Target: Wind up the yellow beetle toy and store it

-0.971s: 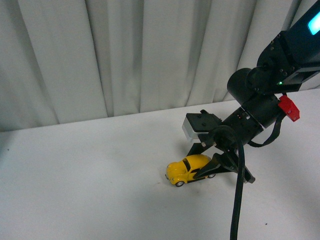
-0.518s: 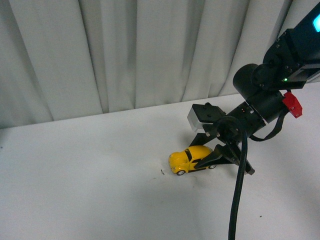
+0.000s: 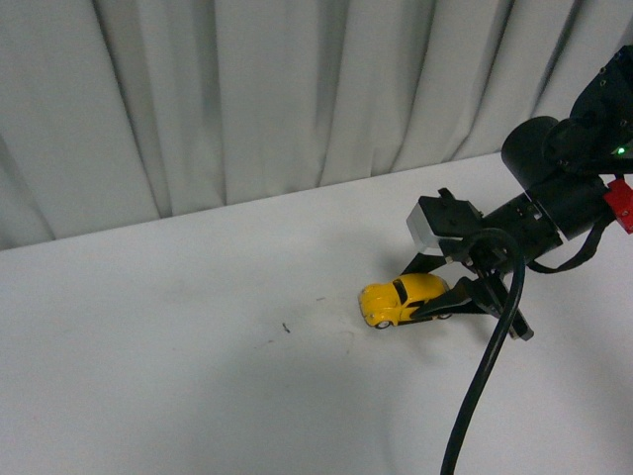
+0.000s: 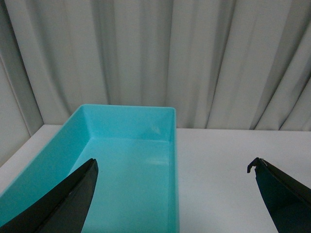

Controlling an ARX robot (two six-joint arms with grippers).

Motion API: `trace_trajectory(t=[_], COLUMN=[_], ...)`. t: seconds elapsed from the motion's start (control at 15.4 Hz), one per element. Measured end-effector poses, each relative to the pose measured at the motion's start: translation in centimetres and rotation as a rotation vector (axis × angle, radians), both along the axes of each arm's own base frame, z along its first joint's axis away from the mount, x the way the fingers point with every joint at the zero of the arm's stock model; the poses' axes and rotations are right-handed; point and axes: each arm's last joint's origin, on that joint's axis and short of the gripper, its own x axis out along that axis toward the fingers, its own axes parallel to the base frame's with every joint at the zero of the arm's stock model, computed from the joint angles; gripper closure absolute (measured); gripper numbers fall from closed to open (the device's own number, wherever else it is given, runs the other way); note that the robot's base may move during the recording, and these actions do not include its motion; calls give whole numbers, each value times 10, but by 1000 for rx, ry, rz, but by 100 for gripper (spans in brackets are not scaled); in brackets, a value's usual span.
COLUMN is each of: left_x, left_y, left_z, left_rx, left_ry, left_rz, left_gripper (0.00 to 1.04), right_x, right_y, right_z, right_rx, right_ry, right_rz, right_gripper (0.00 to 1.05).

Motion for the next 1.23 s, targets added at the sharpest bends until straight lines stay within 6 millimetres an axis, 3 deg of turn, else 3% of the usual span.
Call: trace_trajectory(t=[0.45, 0.58, 0.71, 0.97, 1.23], left_x=[0, 0, 0, 0, 0], left_y=[0, 0, 0, 0, 0], left_z=[0, 0, 0, 0, 0], left_rx=[0, 0, 0, 0, 0], left_ry=[0, 0, 0, 0, 0], left_rz=[0, 0, 1, 0, 0], left_gripper=[7, 7, 7, 7, 7], right_x=[-51, -56, -59, -53, -49], right_y=[-17, -18, -20, -25, -24], right_z=[-4, -6, -9, -6, -5], right_rx=[23, 29, 13, 11, 7], right_ry=[20, 7, 27, 19, 16], right_rz=[-106, -123, -158, -198, -219], right_gripper=[63, 63, 38, 5, 7])
